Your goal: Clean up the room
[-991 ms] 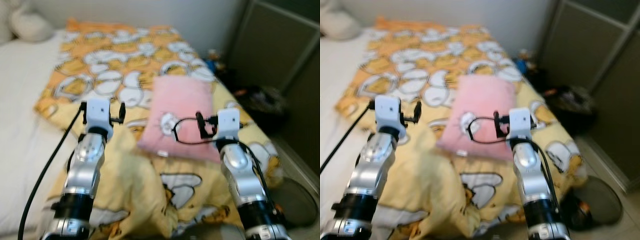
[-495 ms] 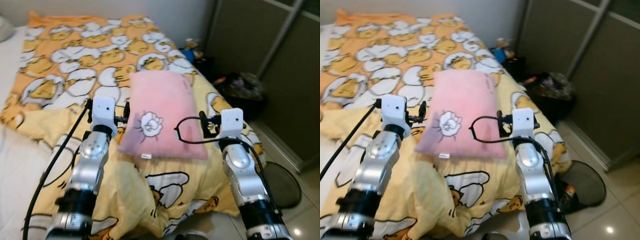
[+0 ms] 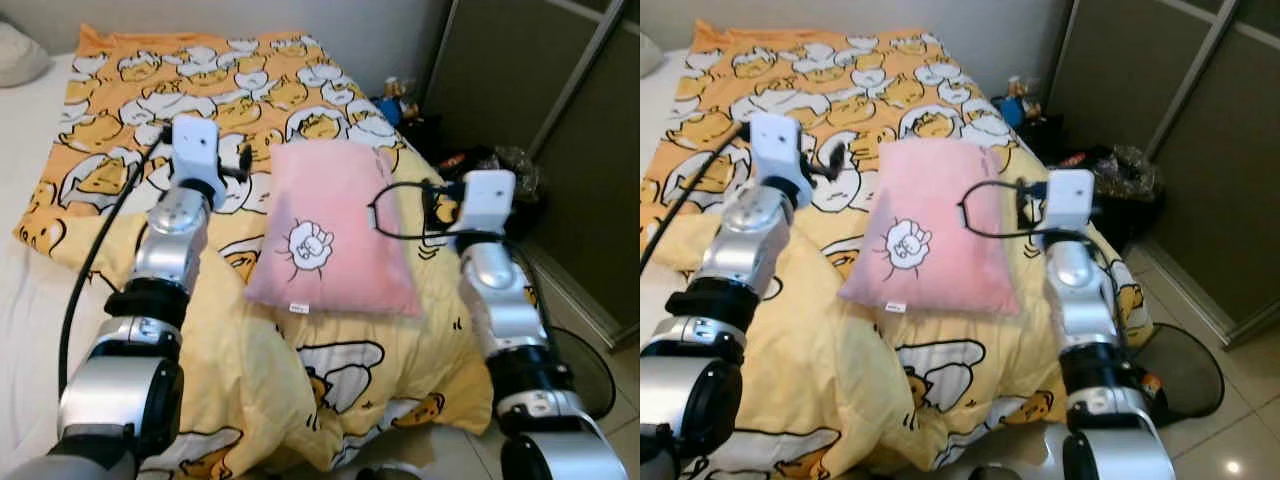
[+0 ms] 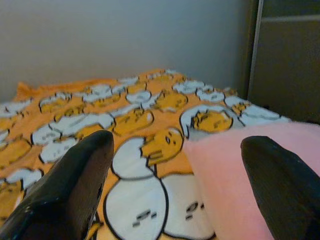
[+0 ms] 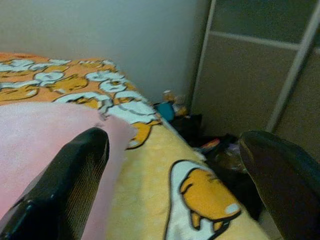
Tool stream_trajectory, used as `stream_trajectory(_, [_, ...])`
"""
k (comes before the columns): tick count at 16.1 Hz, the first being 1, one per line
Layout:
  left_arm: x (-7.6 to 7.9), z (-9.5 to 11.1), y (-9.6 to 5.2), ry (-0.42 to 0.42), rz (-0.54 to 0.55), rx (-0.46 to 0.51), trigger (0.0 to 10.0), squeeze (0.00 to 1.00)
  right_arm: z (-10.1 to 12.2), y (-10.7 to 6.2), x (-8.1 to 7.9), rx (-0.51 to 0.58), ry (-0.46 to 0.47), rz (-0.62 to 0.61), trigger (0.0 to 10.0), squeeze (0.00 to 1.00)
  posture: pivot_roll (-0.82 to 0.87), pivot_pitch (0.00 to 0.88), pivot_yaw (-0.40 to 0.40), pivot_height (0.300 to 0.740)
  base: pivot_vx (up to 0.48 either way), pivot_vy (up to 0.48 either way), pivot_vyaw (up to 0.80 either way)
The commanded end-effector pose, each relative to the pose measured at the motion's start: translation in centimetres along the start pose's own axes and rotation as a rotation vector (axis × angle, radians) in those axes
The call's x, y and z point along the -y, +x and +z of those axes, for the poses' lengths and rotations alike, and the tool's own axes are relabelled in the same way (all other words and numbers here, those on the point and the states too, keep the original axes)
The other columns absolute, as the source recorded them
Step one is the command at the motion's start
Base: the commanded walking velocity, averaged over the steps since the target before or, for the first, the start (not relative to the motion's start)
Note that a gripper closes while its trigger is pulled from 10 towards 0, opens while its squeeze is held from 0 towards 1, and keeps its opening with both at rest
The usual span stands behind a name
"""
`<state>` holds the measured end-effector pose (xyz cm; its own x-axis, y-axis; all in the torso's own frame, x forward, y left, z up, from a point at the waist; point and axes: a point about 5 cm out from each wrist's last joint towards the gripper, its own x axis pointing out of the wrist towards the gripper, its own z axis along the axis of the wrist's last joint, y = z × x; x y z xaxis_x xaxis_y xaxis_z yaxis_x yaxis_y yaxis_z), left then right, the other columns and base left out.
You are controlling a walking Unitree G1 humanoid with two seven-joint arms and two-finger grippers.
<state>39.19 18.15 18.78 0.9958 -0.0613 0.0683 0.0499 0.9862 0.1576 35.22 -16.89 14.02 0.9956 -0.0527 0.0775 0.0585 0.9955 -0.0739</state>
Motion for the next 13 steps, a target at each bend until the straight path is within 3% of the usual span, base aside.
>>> stream_trajectory(1, [0.2,0.0,0.1,0.005,-0.011,0.009,10.0,0.0,-0.6,-0.5,-0.4,-0.008,0.001,0.011,10.0,0.0,-0.15,0.024,0.017,0.74,0.0,0.0,-0.59])
stream_trajectory(4, [0.0,-0.9,-0.3,0.004,-0.003,-0.001,10.0,0.0,-1.3,-1.4,-2.5,-0.012,0.008,0.076,10.0,0.0,-0.14,0.016,0.014,0.74,0.0,0.0,-0.7])
stream_trajectory(7, [-0.4,-1.2,-0.4,0.0,0.017,0.002,10.0,0.0,-1.6,-1.9,-3.4,-0.013,0.0,0.108,10.0,0.0,-0.13,0.017,0.011,0.736,0.0,0.0,-0.61])
stream_trajectory(10, [-0.2,-1.4,-0.5,-0.007,0.015,0.006,10.0,0.0,-1.5,-2.1,-3.7,-0.004,0.006,0.123,10.0,0.0,-0.14,0.02,0.009,0.726,0.0,0.0,0.0])
stream_trajectory(13, [0.0,-1.3,-0.3,-0.009,0.007,0.01,10.0,0.0,-1.6,-2.3,-3.7,-0.004,0.006,0.124,10.0,0.0,-0.14,0.026,0.01,0.726,0.0,0.48,0.0])
